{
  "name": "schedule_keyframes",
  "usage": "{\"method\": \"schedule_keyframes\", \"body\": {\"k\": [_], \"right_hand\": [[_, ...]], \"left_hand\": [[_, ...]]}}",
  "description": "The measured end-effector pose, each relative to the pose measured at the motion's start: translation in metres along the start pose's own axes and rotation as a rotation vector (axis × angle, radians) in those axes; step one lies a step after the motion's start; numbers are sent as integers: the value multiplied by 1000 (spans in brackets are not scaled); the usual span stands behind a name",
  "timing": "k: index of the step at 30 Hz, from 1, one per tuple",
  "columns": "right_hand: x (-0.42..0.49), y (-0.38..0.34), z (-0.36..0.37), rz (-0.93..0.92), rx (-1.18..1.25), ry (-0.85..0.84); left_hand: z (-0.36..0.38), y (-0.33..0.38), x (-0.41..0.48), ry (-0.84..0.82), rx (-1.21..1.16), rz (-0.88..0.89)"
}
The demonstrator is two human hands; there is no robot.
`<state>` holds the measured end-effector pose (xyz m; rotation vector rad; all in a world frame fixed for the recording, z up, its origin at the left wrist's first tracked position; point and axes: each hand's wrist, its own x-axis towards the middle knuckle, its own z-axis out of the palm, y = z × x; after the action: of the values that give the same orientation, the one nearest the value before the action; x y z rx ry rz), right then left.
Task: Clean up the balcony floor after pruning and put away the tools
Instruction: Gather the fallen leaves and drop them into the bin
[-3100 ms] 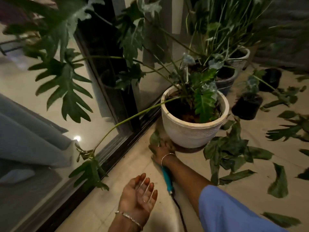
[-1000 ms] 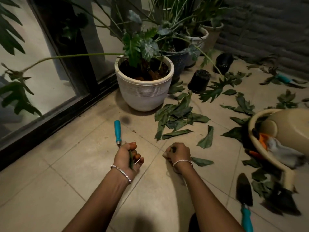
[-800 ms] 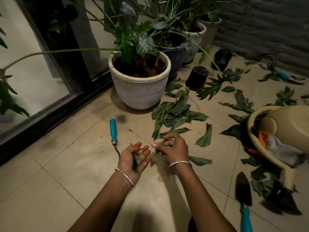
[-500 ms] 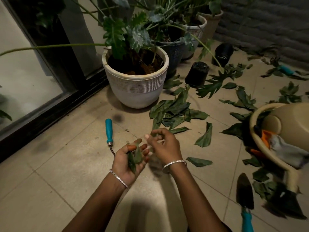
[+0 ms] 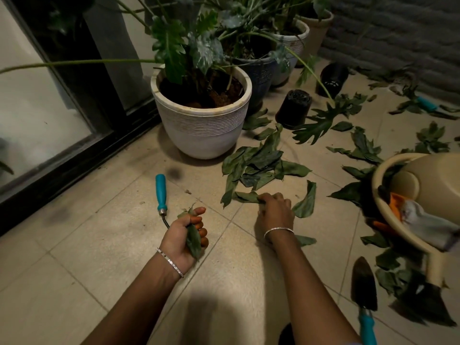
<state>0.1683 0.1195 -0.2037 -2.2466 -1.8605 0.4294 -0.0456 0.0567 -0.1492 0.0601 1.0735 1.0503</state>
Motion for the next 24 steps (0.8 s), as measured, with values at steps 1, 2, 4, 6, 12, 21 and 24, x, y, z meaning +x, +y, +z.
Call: {"method": "schedule_keyframes", "body": {"k": [1, 2, 4, 6, 12, 21, 24], "right_hand": [[-1, 0, 1, 18, 3, 20], [-1, -1, 1, 31, 0, 27], [-3, -4, 1, 48, -24, 26], [-6, -7, 5, 50, -23, 8], [-21, -40, -13, 136, 626, -58], [-84, -111, -37, -176, 989, -706], [-75, -100, -34, -135, 959, -741]], "left_hand": [[0, 0, 0, 13, 15, 9], [1, -1, 0, 26, 25, 19], [2, -3, -1, 43, 29, 34], [1, -5, -2, 56, 20, 52], [-7, -5, -4, 45, 22, 144], [-18, 11, -2, 64, 83, 208], [-28, 12, 2, 92, 50, 229]]}}
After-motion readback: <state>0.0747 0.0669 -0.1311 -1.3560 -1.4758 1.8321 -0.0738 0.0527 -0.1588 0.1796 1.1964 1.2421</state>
